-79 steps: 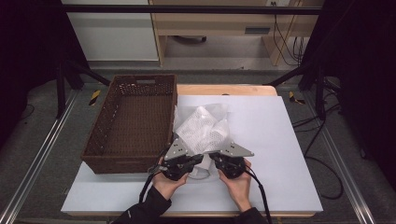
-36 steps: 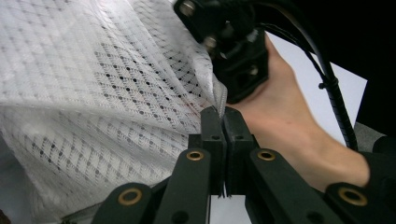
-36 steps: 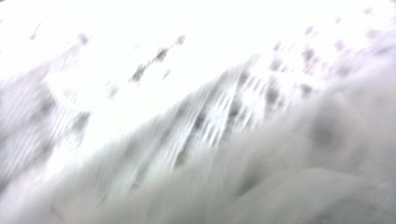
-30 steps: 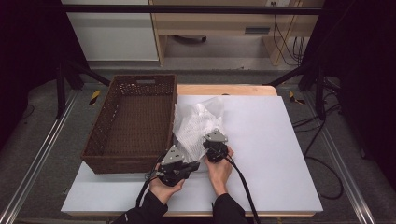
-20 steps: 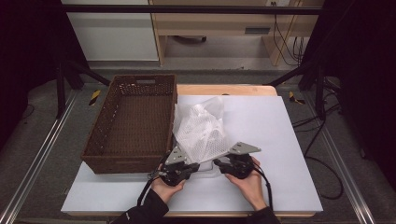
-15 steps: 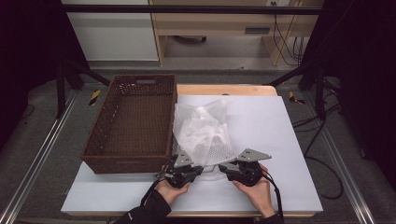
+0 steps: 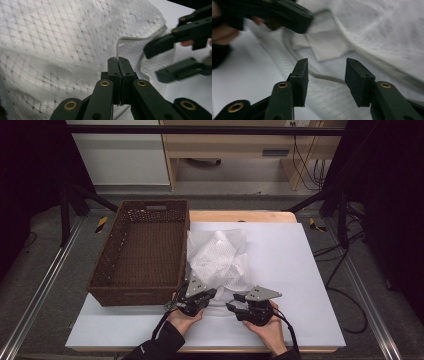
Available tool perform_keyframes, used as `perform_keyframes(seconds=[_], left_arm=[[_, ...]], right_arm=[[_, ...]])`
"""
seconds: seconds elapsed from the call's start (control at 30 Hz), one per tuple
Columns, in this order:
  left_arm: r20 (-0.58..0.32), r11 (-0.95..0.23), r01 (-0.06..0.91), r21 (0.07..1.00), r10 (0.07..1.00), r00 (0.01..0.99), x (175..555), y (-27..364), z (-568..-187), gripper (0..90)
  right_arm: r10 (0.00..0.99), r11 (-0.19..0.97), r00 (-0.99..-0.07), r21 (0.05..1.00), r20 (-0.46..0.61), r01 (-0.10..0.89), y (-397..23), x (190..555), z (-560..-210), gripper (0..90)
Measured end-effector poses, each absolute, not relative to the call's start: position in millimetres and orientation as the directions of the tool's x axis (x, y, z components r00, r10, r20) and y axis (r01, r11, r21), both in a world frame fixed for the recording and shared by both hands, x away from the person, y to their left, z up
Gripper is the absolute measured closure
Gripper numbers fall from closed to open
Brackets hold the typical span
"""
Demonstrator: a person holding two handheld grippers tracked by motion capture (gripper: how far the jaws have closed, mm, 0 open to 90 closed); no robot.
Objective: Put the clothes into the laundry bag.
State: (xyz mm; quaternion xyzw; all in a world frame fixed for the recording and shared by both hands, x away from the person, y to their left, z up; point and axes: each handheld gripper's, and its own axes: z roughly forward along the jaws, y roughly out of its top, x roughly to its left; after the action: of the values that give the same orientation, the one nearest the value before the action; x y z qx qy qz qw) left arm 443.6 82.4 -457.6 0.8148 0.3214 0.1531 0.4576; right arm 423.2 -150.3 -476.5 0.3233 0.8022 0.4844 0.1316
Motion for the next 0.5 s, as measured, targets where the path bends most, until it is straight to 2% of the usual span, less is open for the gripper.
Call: perform_keyframes(seconds=[0.17,0.27,0.33,0.37,0.5], left_arm=[[-0.053,-0.402,0.406,0.821,0.654,0.755,443.8,79.4,-464.3,88.8],[-0.04,-0.421,0.393,0.818,0.639,0.768,433.9,83.8,-457.8,82.1],[-0.029,-0.426,0.381,0.821,0.635,0.772,422.9,93.1,-449.8,71.8],[-0.018,-0.427,0.372,0.824,0.637,0.771,417.6,99.6,-445.7,69.5],[-0.025,-0.413,0.394,0.821,0.664,0.748,402.4,128.3,-439.0,66.3]], right_arm=[[0.629,0.212,-0.767,0.92,0.13,0.33,-169.5,406.2,-444.6,62.3],[0.717,0.201,-0.693,0.929,0.075,0.309,-189.0,406.4,-431.1,62.5],[0.81,0.23,-0.587,0.909,0.019,0.348,-206.0,413.6,-435.2,59.5],[0.835,0.223,-0.55,0.897,0.027,0.382,-213.8,417.8,-441.0,59.2],[0.878,0.196,-0.472,0.843,0.077,0.502,-232.4,431.9,-468.6,58.4]])
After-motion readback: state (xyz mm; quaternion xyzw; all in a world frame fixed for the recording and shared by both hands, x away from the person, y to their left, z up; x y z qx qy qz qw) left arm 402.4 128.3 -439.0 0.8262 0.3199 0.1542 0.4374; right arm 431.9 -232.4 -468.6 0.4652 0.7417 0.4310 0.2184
